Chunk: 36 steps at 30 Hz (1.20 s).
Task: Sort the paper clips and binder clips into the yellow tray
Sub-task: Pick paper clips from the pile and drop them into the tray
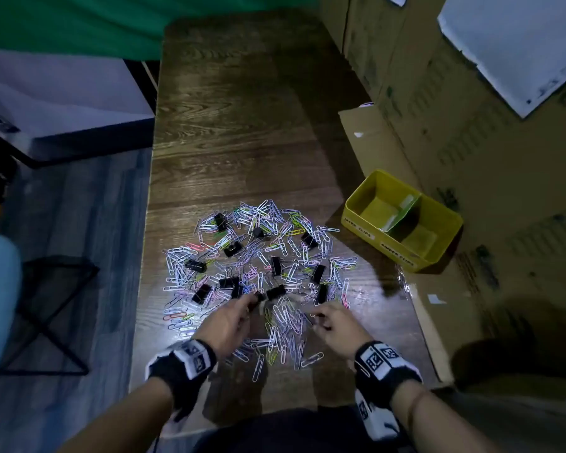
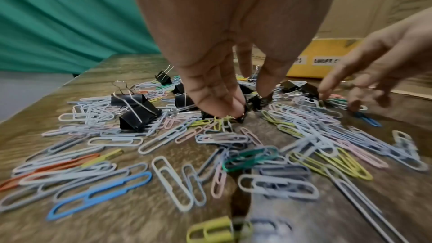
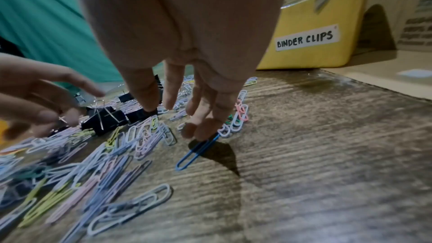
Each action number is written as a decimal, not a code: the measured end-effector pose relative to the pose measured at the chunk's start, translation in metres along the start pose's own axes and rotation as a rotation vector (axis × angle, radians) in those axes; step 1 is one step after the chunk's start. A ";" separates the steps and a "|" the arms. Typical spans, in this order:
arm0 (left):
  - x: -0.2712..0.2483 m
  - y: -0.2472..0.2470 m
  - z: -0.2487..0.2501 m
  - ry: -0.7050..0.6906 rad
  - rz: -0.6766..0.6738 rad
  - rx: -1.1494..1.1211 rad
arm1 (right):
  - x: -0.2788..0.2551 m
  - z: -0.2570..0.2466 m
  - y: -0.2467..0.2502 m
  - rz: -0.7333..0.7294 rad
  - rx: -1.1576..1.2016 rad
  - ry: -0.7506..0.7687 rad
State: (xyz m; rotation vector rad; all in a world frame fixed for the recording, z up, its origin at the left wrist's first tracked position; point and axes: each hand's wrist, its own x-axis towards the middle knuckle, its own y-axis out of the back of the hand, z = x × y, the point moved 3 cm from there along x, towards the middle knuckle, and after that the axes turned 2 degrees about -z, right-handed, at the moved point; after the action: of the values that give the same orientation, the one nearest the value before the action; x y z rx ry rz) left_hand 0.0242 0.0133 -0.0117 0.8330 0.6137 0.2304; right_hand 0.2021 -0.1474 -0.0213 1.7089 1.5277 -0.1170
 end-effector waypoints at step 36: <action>0.019 -0.007 0.034 0.172 -0.014 -0.367 | 0.004 0.005 0.007 0.214 0.377 -0.016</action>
State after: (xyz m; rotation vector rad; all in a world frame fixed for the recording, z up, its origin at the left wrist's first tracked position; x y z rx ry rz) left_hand 0.0595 -0.0041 -0.0075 0.4576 0.7116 0.3922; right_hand 0.2115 -0.1471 -0.0228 2.1514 1.3609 -0.3235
